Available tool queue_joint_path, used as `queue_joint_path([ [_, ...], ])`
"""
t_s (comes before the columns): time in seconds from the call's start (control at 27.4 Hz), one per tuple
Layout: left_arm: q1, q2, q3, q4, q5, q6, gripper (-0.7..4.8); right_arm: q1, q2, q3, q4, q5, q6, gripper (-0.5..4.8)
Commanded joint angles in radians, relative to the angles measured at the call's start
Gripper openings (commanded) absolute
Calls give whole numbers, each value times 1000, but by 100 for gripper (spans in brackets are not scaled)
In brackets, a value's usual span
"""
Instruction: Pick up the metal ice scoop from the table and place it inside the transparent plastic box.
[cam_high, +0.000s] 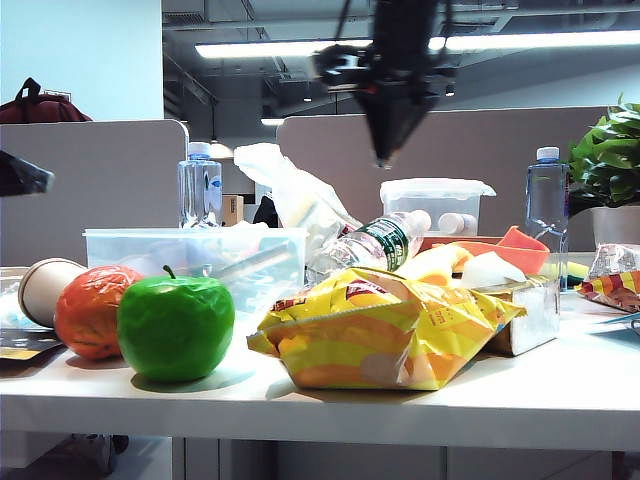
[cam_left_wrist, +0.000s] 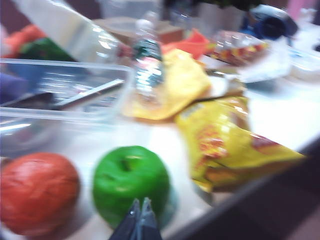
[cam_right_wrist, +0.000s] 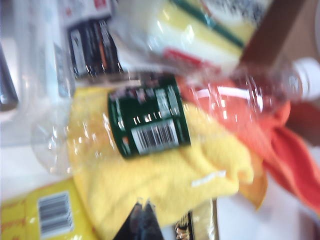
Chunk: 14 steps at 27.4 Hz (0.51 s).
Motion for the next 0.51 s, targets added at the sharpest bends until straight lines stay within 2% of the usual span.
queue_joint_path([
  [0.04, 103, -9, 2, 10, 0, 4, -5, -16, -38, 2, -12, -33, 10, -2],
  [0.29, 342, -15, 1, 6, -1, 4, -5, -66, -117, 2, 41, -57, 12, -2],
  [0.51, 440, -25, 1, 0, -3, 4, -5, -117, -191, 2, 48, -203, 13, -2],
])
